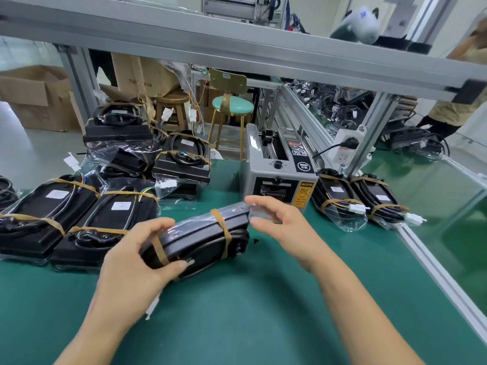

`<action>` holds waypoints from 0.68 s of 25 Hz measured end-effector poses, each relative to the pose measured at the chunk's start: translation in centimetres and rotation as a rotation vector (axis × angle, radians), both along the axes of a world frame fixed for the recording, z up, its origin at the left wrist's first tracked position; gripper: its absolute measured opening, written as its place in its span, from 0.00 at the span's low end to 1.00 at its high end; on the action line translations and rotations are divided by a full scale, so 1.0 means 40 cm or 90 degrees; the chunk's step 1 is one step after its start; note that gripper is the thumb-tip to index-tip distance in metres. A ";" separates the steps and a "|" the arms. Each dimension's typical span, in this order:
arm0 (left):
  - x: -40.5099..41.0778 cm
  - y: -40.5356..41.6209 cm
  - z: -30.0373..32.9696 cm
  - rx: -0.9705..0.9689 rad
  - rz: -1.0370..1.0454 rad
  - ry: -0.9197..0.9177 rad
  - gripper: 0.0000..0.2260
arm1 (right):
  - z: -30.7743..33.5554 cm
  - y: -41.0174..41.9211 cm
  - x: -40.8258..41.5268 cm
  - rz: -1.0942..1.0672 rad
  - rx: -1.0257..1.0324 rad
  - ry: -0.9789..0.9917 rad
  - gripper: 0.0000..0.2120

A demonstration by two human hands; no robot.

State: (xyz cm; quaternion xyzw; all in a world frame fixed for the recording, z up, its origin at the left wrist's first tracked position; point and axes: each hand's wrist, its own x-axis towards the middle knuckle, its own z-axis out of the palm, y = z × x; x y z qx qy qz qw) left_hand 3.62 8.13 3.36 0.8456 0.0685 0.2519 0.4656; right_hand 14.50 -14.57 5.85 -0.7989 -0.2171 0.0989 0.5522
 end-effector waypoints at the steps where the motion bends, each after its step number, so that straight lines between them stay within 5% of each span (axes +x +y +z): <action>1: 0.010 -0.014 0.023 0.137 0.006 -0.017 0.31 | -0.006 0.004 0.007 -0.015 0.026 0.007 0.16; 4: 0.047 -0.080 0.068 0.362 -0.097 -0.024 0.35 | -0.016 -0.005 0.019 -0.041 0.067 -0.017 0.12; 8: 0.080 -0.121 0.077 0.320 -0.126 0.023 0.26 | -0.009 -0.010 0.015 -0.020 0.121 -0.087 0.09; 17: 0.095 -0.096 0.073 0.249 -0.133 0.057 0.26 | 0.011 -0.005 0.031 0.006 0.014 -0.135 0.08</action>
